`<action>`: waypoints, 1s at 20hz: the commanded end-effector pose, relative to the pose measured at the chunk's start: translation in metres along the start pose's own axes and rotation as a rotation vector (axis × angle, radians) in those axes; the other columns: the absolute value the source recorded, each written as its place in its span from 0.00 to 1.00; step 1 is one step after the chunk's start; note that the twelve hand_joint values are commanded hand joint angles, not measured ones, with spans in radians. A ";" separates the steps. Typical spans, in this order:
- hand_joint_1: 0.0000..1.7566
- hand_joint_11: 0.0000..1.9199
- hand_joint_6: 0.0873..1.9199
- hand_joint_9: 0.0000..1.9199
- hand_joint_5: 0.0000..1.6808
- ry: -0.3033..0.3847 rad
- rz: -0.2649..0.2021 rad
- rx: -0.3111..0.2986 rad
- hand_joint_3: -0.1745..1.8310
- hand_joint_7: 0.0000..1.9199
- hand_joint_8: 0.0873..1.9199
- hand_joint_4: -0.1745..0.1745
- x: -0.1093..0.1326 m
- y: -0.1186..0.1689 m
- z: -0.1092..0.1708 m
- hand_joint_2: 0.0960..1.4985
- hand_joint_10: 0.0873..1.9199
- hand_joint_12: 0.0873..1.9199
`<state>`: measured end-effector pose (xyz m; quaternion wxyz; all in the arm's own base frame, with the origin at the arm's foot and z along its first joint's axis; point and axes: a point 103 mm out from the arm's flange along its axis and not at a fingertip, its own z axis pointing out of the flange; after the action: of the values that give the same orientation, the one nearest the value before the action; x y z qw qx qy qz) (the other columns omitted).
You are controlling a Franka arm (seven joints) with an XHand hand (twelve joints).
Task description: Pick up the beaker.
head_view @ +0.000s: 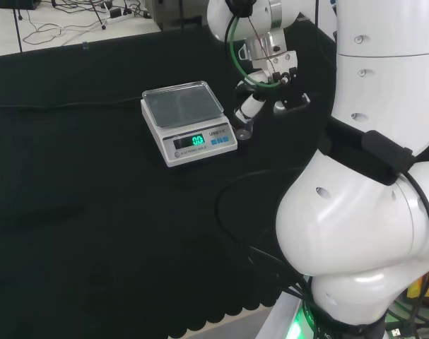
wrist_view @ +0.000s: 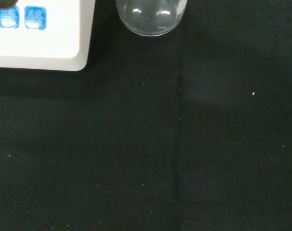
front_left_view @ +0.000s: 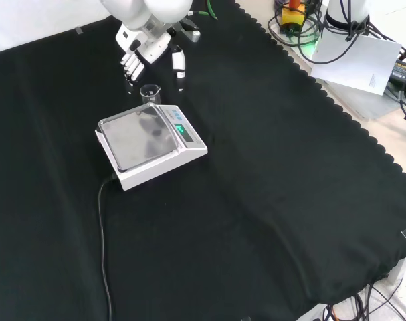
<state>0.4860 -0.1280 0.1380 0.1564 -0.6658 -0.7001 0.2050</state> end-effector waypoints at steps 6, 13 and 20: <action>0.33 0.00 0.07 0.09 0.17 0.025 0.002 -0.005 0.12 0.08 0.34 0.39 -0.009 0.006 0.002 0.46 0.45 0.76; 0.34 0.01 0.07 0.14 0.20 0.021 -0.009 -0.007 0.13 0.12 0.35 0.40 -0.006 0.022 0.007 0.48 0.44 0.78; 0.35 0.05 0.10 0.20 0.24 0.007 -0.008 -0.006 0.13 0.15 0.35 0.41 -0.002 0.028 0.013 0.49 0.42 0.76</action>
<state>0.5025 -0.1326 0.1181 0.1629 -0.6652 -0.7013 0.1979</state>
